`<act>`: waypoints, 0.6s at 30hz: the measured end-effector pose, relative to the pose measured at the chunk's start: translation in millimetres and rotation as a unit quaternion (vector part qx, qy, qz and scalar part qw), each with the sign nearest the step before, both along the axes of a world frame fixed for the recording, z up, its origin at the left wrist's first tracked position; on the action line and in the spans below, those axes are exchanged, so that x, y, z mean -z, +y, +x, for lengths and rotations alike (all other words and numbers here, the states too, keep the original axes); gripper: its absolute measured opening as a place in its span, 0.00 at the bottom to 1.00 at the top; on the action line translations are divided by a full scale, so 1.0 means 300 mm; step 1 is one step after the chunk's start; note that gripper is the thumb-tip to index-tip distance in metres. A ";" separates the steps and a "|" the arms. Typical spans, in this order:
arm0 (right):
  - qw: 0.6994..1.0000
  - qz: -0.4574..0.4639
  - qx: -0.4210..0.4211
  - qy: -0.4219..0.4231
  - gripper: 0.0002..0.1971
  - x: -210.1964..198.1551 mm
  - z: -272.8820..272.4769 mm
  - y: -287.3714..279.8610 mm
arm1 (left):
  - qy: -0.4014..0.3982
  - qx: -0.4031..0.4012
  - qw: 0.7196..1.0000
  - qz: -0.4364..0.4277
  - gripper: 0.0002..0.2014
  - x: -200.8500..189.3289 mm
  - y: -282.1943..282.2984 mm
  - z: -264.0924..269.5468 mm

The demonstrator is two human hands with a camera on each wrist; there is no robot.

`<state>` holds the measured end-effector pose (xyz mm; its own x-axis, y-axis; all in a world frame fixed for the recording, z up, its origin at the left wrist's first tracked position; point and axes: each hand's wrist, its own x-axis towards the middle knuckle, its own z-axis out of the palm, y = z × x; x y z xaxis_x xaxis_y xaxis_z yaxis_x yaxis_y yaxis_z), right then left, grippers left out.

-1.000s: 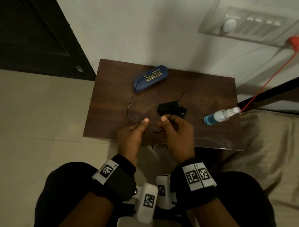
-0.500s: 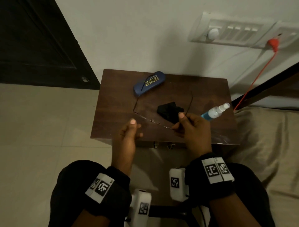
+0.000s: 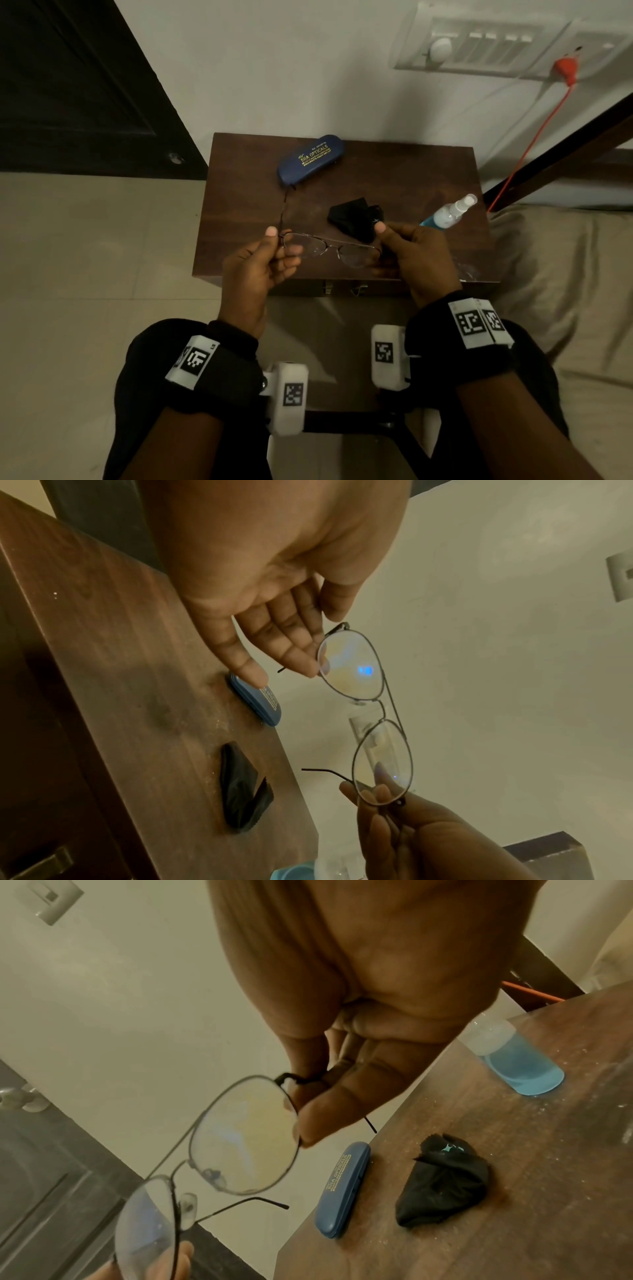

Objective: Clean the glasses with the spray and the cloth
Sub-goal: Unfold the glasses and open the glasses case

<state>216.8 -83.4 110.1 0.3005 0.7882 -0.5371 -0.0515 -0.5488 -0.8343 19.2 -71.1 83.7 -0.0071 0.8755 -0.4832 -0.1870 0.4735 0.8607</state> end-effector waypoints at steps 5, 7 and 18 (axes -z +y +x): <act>0.998 0.035 0.055 0.013 0.11 -0.005 -0.009 -0.015 | 0.029 0.014 0.999 -0.007 0.13 -0.012 0.000 -0.007; 0.996 0.050 0.073 0.021 0.10 -0.004 -0.011 -0.020 | 0.043 0.023 0.999 -0.010 0.13 -0.013 -0.003 -0.009; 0.997 0.039 0.066 0.012 0.10 0.006 -0.010 -0.022 | 0.006 0.011 0.998 -0.065 0.12 -0.017 -0.010 -0.017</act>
<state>213.7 -90.0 108.2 0.3920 0.7823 -0.4841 -0.1387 -0.4700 -0.8717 14.0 -74.1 88.9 0.0041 0.8049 -0.5934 -0.1655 0.5858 0.7934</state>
